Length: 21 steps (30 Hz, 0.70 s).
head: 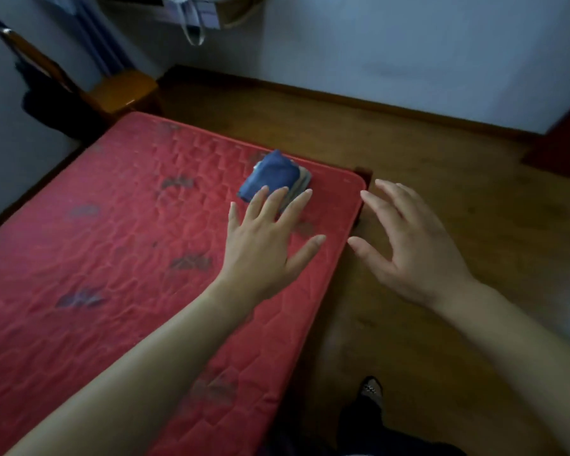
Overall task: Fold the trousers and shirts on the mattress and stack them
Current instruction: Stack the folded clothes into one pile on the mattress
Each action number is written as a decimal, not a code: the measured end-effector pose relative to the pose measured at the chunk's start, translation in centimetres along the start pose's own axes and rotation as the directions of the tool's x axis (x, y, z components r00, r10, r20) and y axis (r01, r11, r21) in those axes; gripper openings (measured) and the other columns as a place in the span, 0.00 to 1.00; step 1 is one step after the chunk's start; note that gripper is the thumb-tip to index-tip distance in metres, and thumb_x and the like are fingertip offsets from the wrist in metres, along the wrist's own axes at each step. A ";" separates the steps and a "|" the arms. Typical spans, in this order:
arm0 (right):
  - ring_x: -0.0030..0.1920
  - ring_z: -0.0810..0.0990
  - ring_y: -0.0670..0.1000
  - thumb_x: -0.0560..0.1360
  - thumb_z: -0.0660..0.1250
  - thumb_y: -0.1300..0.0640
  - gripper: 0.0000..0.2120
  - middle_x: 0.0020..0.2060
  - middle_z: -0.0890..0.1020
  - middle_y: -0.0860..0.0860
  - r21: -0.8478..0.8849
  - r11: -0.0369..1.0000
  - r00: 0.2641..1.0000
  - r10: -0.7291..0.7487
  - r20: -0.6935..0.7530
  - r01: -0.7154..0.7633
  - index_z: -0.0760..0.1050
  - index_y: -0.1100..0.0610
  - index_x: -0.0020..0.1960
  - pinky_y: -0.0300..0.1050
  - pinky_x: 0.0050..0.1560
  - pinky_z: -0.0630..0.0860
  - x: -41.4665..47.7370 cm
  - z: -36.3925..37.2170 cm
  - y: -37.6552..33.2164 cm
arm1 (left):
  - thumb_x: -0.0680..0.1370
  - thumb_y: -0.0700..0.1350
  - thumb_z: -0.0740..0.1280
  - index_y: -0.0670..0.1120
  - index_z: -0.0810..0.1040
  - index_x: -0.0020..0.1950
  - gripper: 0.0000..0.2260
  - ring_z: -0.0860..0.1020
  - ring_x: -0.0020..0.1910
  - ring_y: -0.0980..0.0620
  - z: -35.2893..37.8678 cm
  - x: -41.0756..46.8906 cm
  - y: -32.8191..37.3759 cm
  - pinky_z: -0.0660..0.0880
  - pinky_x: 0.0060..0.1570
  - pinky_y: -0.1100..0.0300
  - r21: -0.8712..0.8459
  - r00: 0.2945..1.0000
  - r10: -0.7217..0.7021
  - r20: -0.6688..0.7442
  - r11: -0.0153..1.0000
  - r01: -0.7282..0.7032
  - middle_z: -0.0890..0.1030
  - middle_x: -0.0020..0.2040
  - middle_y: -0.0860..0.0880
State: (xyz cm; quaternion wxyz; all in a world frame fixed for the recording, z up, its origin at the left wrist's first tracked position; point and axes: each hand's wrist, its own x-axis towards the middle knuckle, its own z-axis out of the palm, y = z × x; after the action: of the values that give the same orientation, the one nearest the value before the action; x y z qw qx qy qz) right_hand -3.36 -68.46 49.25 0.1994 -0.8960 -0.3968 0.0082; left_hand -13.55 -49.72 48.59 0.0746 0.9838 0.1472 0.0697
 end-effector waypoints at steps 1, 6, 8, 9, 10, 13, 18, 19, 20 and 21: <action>0.75 0.54 0.54 0.74 0.50 0.33 0.35 0.74 0.60 0.53 -0.011 1.000 1.000 0.006 0.005 -0.006 0.60 0.52 0.74 0.57 0.72 0.58 1.0 -0.6 2.0 | 0.75 0.69 0.45 0.59 0.56 0.75 0.30 0.57 0.75 0.47 0.8 1.9 1.5 0.54 0.69 0.36 -0.013 1.000 -0.005 -0.001 1.000 0.005 0.63 0.74 0.50; 0.75 0.54 0.53 0.74 0.48 0.32 0.34 0.74 0.59 0.51 -0.040 0.999 0.998 -0.008 0.055 0.010 0.58 0.51 0.74 0.55 0.71 0.56 7.1 -1.7 9.8 | 0.75 0.69 0.44 0.60 0.55 0.74 0.30 0.55 0.75 0.48 4.4 9.8 5.1 0.55 0.69 0.36 -0.029 0.997 -0.065 0.039 0.997 0.067 0.63 0.74 0.50; 0.75 0.54 0.52 0.75 0.47 0.32 0.34 0.74 0.59 0.51 -0.025 0.999 0.995 -0.040 0.092 0.043 0.58 0.50 0.74 0.54 0.71 0.56 10.4 -1.0 11.8 | 0.74 0.69 0.43 0.60 0.56 0.74 0.31 0.57 0.74 0.48 5.6 12.7 4.7 0.55 0.69 0.36 -0.034 0.993 -0.109 0.044 0.993 0.111 0.63 0.74 0.51; 0.75 0.54 0.52 0.75 0.48 0.32 0.34 0.74 0.59 0.51 -0.017 0.998 0.993 -0.062 0.105 0.064 0.59 0.51 0.74 0.54 0.71 0.56 12.2 -0.5 12.6 | 0.74 0.69 0.43 0.59 0.57 0.74 0.31 0.58 0.74 0.48 6.1 14.1 4.3 0.57 0.68 0.37 -0.041 0.991 -0.130 0.038 0.991 0.131 0.64 0.73 0.51; 0.74 0.55 0.53 0.75 0.49 0.32 0.33 0.74 0.60 0.51 -0.010 0.996 0.990 -0.087 0.113 0.088 0.60 0.51 0.73 0.54 0.71 0.57 14.2 0.1 13.3 | 0.74 0.69 0.43 0.59 0.59 0.74 0.31 0.60 0.73 0.48 6.7 15.5 3.7 0.58 0.68 0.37 -0.046 0.989 -0.148 0.028 0.988 0.149 0.66 0.72 0.51; 0.73 0.57 0.53 0.76 0.49 0.34 0.33 0.73 0.62 0.52 0.005 0.984 0.974 -0.177 0.141 0.178 0.62 0.52 0.73 0.53 0.70 0.59 20.8 2.4 14.4 | 0.75 0.68 0.46 0.58 0.60 0.73 0.29 0.63 0.72 0.48 8.8 19.9 1.1 0.59 0.67 0.36 -0.046 0.976 -0.220 0.005 0.975 0.220 0.68 0.71 0.50; 0.72 0.59 0.54 0.76 0.56 0.39 0.30 0.72 0.63 0.55 0.050 0.959 0.931 -0.284 0.231 0.280 0.63 0.55 0.72 0.50 0.69 0.59 31.7 8.4 14.5 | 0.76 0.66 0.47 0.57 0.61 0.73 0.28 0.63 0.71 0.48 12.9 26.3 -5.1 0.61 0.66 0.37 -0.038 0.911 -0.410 0.031 0.911 0.411 0.67 0.71 0.50; 0.71 0.60 0.55 0.77 0.57 0.41 0.29 0.71 0.64 0.56 0.073 0.953 0.920 -0.304 0.246 0.295 0.64 0.56 0.72 0.50 0.69 0.60 33.7 9.9 14.3 | 0.76 0.66 0.48 0.57 0.61 0.73 0.28 0.63 0.71 0.48 13.6 27.2 -6.3 0.61 0.66 0.37 -0.034 0.892 -0.451 0.033 0.891 0.452 0.67 0.71 0.49; 0.71 0.61 0.55 0.77 0.58 0.42 0.28 0.71 0.65 0.57 0.092 0.947 0.910 -0.323 0.262 0.309 0.64 0.57 0.71 0.51 0.68 0.61 35.6 11.4 14.1 | 0.76 0.65 0.48 0.56 0.62 0.73 0.28 0.64 0.71 0.47 14.3 28.1 -7.6 0.61 0.66 0.37 -0.032 0.870 -0.492 0.034 0.870 0.493 0.67 0.71 0.49; 0.71 0.61 0.56 0.77 0.59 0.42 0.28 0.71 0.64 0.57 0.106 0.942 0.900 -0.336 0.279 0.318 0.65 0.57 0.71 0.52 0.68 0.61 37.4 13.0 13.9 | 0.76 0.65 0.48 0.56 0.62 0.73 0.28 0.64 0.71 0.47 15.1 28.9 -8.7 0.61 0.66 0.37 -0.034 0.847 -0.531 0.036 0.846 0.532 0.68 0.71 0.49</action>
State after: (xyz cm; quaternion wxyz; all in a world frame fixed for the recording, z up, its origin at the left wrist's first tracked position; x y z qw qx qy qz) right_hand 29.85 -45.61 37.59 0.1630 -0.7993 -0.5662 0.1187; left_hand 13.81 -34.68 35.68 0.1138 0.9037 0.4112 0.0373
